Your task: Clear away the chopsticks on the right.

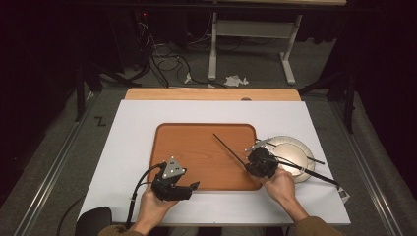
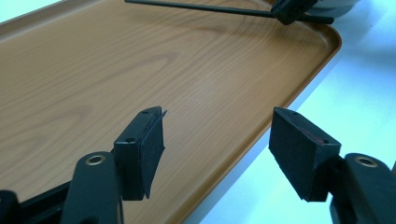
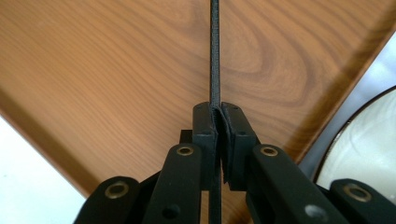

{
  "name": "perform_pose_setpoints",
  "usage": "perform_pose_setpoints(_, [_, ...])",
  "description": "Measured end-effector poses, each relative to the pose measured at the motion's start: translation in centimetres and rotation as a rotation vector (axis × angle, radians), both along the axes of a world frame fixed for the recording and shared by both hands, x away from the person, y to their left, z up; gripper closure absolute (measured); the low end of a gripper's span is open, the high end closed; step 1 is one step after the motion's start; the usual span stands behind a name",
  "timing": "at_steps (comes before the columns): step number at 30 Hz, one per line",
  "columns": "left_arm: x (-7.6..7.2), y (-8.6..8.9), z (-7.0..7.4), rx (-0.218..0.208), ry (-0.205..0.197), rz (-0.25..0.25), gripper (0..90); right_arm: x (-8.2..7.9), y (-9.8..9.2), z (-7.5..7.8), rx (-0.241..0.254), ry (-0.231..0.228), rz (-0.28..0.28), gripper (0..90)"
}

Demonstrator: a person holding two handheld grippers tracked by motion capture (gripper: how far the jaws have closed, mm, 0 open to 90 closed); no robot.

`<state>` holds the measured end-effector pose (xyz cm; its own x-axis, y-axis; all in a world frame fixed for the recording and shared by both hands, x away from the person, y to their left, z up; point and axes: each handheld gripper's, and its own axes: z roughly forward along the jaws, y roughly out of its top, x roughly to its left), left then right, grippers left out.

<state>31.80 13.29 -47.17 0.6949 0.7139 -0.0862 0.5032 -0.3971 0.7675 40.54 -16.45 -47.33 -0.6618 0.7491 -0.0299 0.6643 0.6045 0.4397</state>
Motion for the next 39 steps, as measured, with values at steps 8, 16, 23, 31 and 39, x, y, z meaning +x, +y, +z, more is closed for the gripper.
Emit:
perform_pose_setpoints(8, [0.0,0.0,0.0,0.000,0.001,-0.001,35.3,0.3,0.3,-0.9,-0.026,0.017,-0.007,86.0])
perform_pose_setpoints(16, [-0.1,-0.1,0.0,0.002,-0.001,-0.003,35.3,0.4,0.2,-1.0,-0.017,0.009,-0.034,82.9])
perform_pose_setpoints(23, [0.0,0.0,0.0,0.000,-0.002,0.000,35.3,0.5,0.0,-0.9,-0.041,0.003,-0.055,83.1])
perform_pose_setpoints(31, [0.0,0.0,0.0,0.000,-0.002,-0.001,35.3,0.6,-0.3,-1.0,-0.047,-0.010,-0.070,81.7])
perform_pose_setpoints(39, [0.0,0.0,0.0,0.005,-0.002,0.001,35.2,-0.1,-0.9,0.7,0.016,-0.020,-0.041,74.5])
